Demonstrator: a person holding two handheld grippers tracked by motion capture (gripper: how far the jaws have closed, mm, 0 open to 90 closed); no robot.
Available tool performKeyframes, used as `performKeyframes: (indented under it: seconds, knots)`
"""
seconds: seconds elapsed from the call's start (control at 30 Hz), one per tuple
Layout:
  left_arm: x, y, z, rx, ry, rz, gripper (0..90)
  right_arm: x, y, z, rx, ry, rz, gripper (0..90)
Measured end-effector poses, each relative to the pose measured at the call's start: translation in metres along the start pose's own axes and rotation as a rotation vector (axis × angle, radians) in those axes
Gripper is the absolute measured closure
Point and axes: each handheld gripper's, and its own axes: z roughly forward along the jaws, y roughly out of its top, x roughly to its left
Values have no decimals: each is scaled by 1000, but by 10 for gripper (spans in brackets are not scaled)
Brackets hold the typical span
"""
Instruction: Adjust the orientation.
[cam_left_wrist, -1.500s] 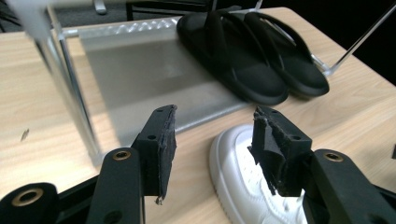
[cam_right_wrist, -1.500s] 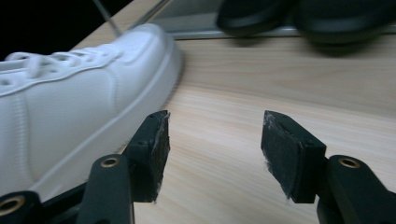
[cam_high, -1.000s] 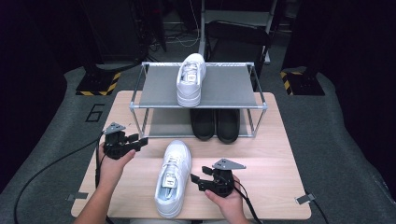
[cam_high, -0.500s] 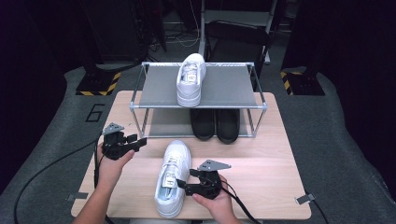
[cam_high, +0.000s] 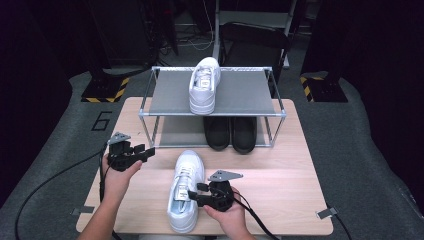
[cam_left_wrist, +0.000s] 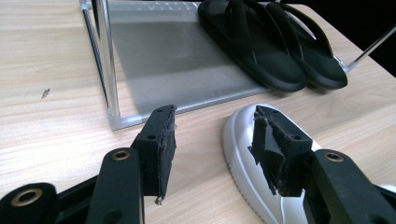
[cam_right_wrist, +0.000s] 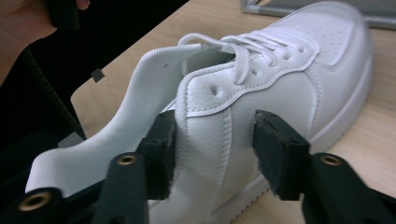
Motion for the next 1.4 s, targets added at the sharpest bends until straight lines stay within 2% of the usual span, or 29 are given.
performKeyframes:
  seconds: [0.1, 0.17, 0.2, 0.23, 0.33, 0.37, 0.4, 0.47, 0.57, 0.63, 0.67, 0.73, 0.77, 0.83, 0.97, 1.1, 1.2, 1.27, 1.4]
  knots:
    - [1, -1, 0, -3, 0, -5, 489, -3, 2, -8, -28, -75, -32, 665]
    - [2, -2, 0, 0, -1, -7, 489, -9, 5, -13, -25, -113, -33, 678]
    - [2, -2, 0, -3, -1, -6, 489, -11, 6, -16, -29, -134, -41, 720]
    - [2, -3, 0, -3, -1, -9, 489, -12, 7, -18, -37, -145, -53, 732]
    - [4, -4, 1, 0, -2, -21, 489, -16, 10, -21, -35, -220, -90, 734]
    - [4, -5, 2, 6, -2, -23, 489, -18, 10, -21, -36, -222, -92, 712]
    - [4, -6, 3, 6, 0, -23, 489, -22, 10, -21, -35, -190, -54, 687]
    - [5, -7, 3, 12, -3, -25, 489, -27, 10, -20, -31, -164, -24, 669]
    - [5, -7, 4, 12, -4, -26, 489, -28, 11, -18, -8, -157, -38, 659]
    - [4, -7, 5, 5, -3, -30, 489, -31, 13, -13, 50, -168, -81, 647]
    - [3, -7, 5, 0, -3, -33, 489, -32, 13, -12, 82, -167, -84, 634]
    - [3, -7, 5, 3, -4, -35, 489, -38, 13, -11, 87, -128, -61, 654]
    - [3, -8, 5, 1, -3, -36, 489, -39, 12, -11, 82, -125, -49, 676]
    - [4, -8, 4, 12, -7, -33, 489, -37, 10, -13, 61, -143, -58, 729]
    - [5, -8, 4, 11, -8, -39, 489, -36, 6, -15, 20, -161, -39, 786]
    - [7, -8, 4, 6, -5, -38, 488, -33, 4, -15, -4, -192, -40, 811]
    - [8, -9, 3, 2, -4, -45, 488, -31, 1, -17, -28, -216, -23, 817]
    - [9, -9, 2, 2, -3, -45, 488, -30, -2, -19, -43, -247, -37, 819]
    - [9, -10, 2, 6, -5, -54, 488, -34, -3, -28, -57, -273, -6, 818]
